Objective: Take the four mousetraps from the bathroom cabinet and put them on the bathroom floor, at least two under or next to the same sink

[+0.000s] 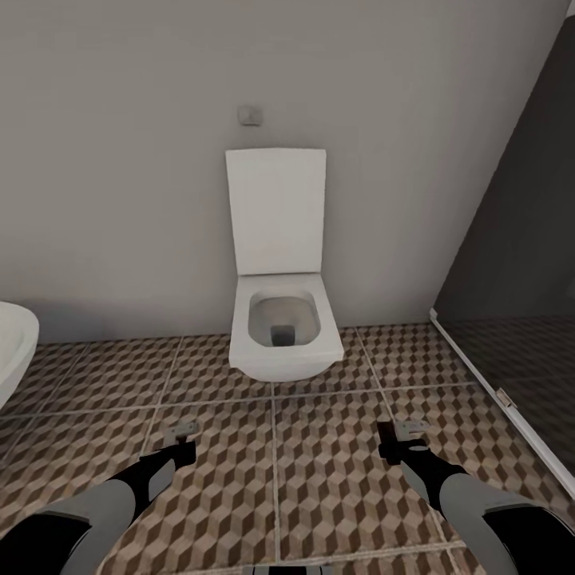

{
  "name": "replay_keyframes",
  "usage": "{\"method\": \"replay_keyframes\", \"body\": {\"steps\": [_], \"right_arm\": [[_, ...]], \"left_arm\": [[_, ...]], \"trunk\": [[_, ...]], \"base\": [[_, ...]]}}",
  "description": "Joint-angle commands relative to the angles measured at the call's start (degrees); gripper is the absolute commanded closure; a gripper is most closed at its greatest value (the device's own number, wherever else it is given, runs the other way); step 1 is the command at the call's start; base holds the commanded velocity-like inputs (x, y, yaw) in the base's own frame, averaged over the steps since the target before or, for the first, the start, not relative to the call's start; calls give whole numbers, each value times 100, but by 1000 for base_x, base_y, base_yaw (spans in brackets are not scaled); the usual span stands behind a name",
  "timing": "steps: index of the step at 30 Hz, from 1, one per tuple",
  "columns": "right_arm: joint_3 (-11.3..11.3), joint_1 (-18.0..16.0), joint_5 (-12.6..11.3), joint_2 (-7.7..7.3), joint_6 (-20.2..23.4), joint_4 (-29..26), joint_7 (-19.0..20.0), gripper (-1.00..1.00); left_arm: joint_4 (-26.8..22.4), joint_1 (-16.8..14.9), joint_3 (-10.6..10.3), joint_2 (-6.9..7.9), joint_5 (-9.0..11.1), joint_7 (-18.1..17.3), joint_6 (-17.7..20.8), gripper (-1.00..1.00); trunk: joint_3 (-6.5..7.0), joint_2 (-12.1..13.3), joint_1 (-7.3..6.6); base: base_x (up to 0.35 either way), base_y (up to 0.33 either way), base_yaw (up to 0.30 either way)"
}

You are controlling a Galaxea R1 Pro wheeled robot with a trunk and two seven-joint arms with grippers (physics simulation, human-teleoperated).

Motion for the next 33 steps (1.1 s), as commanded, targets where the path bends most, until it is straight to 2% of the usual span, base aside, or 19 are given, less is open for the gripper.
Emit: {"method": "replay_keyframes", "body": {"steps": [1, 33], "right_arm": [[48, 0, -41, 0, 27, -10, -28, 100], [48, 0, -33, 0, 27, -11, -27, 100]], "left_arm": [[-13, 1, -49, 2, 35, 22, 28, 100], [-13, 1, -55, -5, 28, 22, 32, 100]], "trunk": [[-5, -2, -1], [-8, -2, -1]], "base": [[0, 0, 0], [0, 0, 0]]}}
